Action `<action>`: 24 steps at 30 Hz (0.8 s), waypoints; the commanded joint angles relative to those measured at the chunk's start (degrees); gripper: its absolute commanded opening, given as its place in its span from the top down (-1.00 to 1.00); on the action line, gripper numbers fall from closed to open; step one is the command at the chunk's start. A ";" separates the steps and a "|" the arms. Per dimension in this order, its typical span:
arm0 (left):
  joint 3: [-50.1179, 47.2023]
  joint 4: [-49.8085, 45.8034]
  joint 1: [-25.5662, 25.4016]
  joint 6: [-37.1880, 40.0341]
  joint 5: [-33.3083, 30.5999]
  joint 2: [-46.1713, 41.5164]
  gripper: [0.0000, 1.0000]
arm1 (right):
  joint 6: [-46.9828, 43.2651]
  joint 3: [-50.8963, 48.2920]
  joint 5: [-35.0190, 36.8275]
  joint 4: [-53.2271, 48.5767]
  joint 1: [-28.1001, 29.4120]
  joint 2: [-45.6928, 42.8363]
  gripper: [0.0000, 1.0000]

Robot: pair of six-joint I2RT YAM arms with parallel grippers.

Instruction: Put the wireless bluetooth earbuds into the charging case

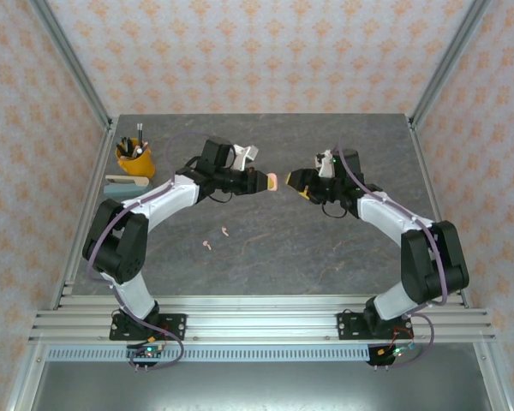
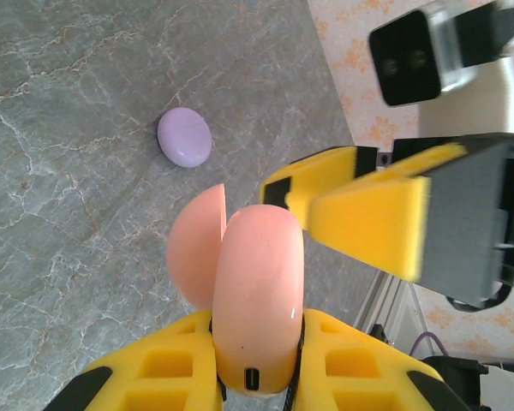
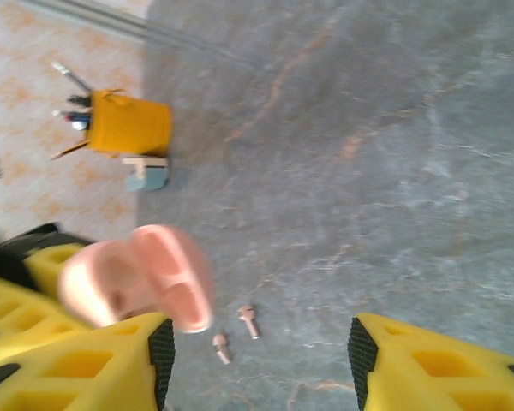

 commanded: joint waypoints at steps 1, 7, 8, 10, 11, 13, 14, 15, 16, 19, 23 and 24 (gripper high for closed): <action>0.79 3.07 -0.01 -0.73 2.13 -1.74 0.77 | 0.53 0.23 -5.50 3.61 0.01 -0.94 -0.06; 0.82 5.12 -0.09 -1.83 2.84 -2.07 0.77 | 0.83 0.99 -6.25 3.96 0.97 -0.45 0.06; 0.92 5.17 -0.08 -1.81 2.84 -2.10 0.77 | 0.81 1.08 -6.25 4.13 1.21 -0.30 0.06; 0.96 5.26 -0.05 -3.52 2.84 -2.01 0.77 | 0.88 1.17 -6.01 4.22 1.71 0.00 0.08; 1.09 5.31 -0.13 -3.56 2.88 -2.08 0.77 | 0.90 1.30 -5.82 4.22 1.97 0.24 0.08; 1.12 5.36 -0.10 -3.69 2.92 -2.13 0.77 | 0.98 1.48 -5.57 4.39 2.33 0.87 0.10; 1.04 5.40 -0.10 -3.77 2.97 -2.27 0.77 | 0.99 1.56 -5.33 4.55 2.50 1.33 0.11; 1.00 5.39 -0.24 -3.79 2.92 -2.35 0.77 | 1.15 1.61 -5.12 4.85 2.56 1.65 0.13; 0.95 5.39 -0.22 -3.86 2.92 -2.49 0.77 | 1.21 1.70 -4.88 5.00 2.60 1.98 0.14; 0.95 5.40 -0.29 -3.86 3.08 -2.73 0.77 | 1.51 2.00 -3.93 5.51 2.56 2.97 0.17; 0.92 5.22 -0.53 -3.78 3.27 -3.12 0.77 | 2.12 2.81 -3.35 6.14 2.57 4.31 0.20; 0.91 5.09 -0.60 -3.70 3.28 -3.17 0.77 | 2.34 3.01 -3.35 6.32 2.58 4.56 0.20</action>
